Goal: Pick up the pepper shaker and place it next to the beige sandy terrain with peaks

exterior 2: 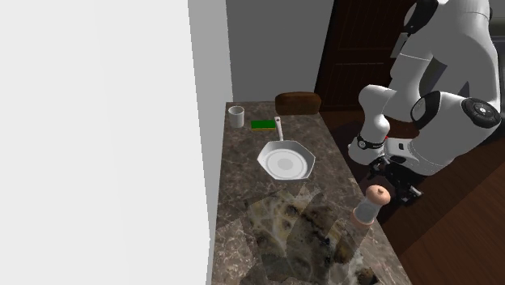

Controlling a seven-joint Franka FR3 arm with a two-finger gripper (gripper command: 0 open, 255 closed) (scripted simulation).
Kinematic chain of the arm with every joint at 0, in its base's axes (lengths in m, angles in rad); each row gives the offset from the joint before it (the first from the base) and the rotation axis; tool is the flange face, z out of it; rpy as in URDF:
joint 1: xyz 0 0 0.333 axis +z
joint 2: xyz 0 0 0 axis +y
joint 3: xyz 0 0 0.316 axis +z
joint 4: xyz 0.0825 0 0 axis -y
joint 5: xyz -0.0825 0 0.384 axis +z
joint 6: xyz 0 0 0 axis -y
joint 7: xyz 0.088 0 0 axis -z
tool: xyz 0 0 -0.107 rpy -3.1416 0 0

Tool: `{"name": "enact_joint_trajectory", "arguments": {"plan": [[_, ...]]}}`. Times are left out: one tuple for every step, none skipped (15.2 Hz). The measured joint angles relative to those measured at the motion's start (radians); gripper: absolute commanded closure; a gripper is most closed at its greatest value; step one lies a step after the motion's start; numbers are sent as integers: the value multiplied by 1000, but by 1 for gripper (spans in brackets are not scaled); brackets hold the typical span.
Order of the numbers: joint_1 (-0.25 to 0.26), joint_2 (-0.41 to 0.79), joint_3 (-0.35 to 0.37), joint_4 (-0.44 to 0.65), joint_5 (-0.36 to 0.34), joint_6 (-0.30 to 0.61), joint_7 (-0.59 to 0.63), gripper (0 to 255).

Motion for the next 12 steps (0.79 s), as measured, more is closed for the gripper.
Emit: {"name": "enact_joint_trajectory", "arguments": {"plan": [[0,0,0,0,0,0,0,0],[1,-6,0,11,3,-16,-2,0],[1,-11,-2,34,5,-43,-7,0],[3,-20,-2,52,10,-70,-10,0],[4,-16,0,83,10,-97,-7,0],[5,-25,-1,91,14,-113,-10,0],[6,-30,-1,96,16,-122,-12,0],[7,-32,-2,98,17,-127,-13,0],[7,-33,-2,99,18,-129,-13,0],[7,-34,-1,99,18,-130,-13,0],[7,-34,-1,99,18,-130,-13,0],[7,-34,-1,99,18,-131,-13,0]]}}
